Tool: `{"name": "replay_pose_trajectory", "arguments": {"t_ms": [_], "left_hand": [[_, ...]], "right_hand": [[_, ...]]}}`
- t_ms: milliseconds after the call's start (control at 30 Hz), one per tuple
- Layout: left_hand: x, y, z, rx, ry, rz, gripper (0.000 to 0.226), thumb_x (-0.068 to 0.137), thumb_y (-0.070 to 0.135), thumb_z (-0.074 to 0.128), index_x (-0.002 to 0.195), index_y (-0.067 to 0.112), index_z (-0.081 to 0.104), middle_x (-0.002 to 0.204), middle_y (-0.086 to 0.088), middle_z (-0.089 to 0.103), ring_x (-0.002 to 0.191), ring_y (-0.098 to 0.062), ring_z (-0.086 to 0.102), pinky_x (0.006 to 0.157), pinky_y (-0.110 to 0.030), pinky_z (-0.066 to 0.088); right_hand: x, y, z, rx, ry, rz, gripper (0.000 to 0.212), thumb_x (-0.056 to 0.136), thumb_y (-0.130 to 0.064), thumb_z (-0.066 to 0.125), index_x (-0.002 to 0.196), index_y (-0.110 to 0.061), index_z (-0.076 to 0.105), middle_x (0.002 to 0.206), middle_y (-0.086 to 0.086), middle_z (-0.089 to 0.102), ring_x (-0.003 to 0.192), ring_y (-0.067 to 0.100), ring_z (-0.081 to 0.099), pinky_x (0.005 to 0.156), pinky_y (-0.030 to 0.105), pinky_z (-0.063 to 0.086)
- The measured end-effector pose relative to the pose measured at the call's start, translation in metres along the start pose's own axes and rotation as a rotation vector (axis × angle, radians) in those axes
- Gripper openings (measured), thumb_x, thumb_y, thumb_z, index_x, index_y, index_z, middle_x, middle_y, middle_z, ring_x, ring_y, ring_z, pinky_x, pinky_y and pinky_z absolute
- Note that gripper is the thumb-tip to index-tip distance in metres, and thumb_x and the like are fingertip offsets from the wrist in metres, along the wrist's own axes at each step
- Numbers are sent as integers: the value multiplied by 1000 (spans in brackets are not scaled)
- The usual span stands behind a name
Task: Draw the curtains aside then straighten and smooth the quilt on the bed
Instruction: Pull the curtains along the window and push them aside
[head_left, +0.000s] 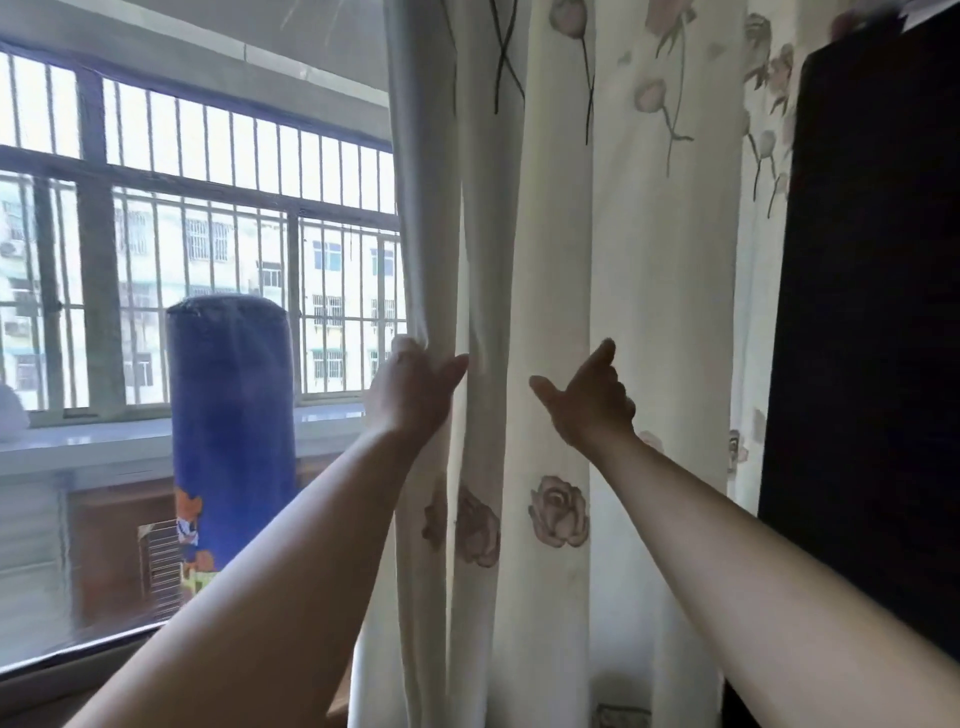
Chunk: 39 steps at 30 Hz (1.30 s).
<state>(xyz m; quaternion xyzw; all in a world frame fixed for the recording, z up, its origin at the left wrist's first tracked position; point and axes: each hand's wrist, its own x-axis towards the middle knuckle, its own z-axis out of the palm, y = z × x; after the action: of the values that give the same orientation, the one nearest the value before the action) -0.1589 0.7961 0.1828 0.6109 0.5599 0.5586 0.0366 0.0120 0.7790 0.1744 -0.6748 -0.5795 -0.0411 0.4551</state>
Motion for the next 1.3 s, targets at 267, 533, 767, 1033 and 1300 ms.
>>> {"name": "replay_pose_trajectory", "arguments": {"t_ms": [267, 533, 767, 1033, 1300], "left_hand": [[19, 11, 52, -53, -90, 63, 32, 93, 38, 56, 98, 10, 42, 103, -19, 62, 98, -37, 59, 71, -35, 40], [35, 32, 126, -123, -231, 157, 22, 99, 29, 47, 95, 11, 34, 85, -8, 52, 80, -27, 50, 66, -33, 33], [51, 44, 168, -191, -309, 188, 24, 100, 31, 45, 95, 11, 32, 101, -22, 62, 96, -39, 60, 65, -33, 35], [42, 62, 182, -405, -289, 158, 112, 73, 78, 51, 150, 8, 9, 151, -15, 27, 139, -31, 26, 113, -45, 25], [38, 102, 207, -464, -414, 130, 134, 64, 64, 73, 149, 11, -15, 159, -8, 14, 144, -26, 22, 113, -46, 25]], "right_hand": [[30, 39, 8, -286, 181, -203, 35, 101, -27, 32, 88, -11, 61, 92, 10, 67, 90, 32, 62, 85, 35, 38], [77, 103, -4, -532, 255, -149, 38, 101, -26, 32, 86, -12, 64, 88, 7, 68, 82, 30, 63, 87, 33, 37], [87, 122, -19, -570, 303, -81, 24, 95, -11, 42, 88, -6, 64, 88, 10, 68, 81, 32, 59, 82, 33, 35], [70, 142, -46, -366, 702, 60, 90, 77, -40, 70, 145, -1, 26, 148, 23, 28, 137, 39, 25, 114, 48, 17], [71, 154, -63, 47, 362, 345, 78, 87, -43, 60, 145, -7, 23, 135, 15, 51, 122, 34, 52, 102, 47, 40]]}}
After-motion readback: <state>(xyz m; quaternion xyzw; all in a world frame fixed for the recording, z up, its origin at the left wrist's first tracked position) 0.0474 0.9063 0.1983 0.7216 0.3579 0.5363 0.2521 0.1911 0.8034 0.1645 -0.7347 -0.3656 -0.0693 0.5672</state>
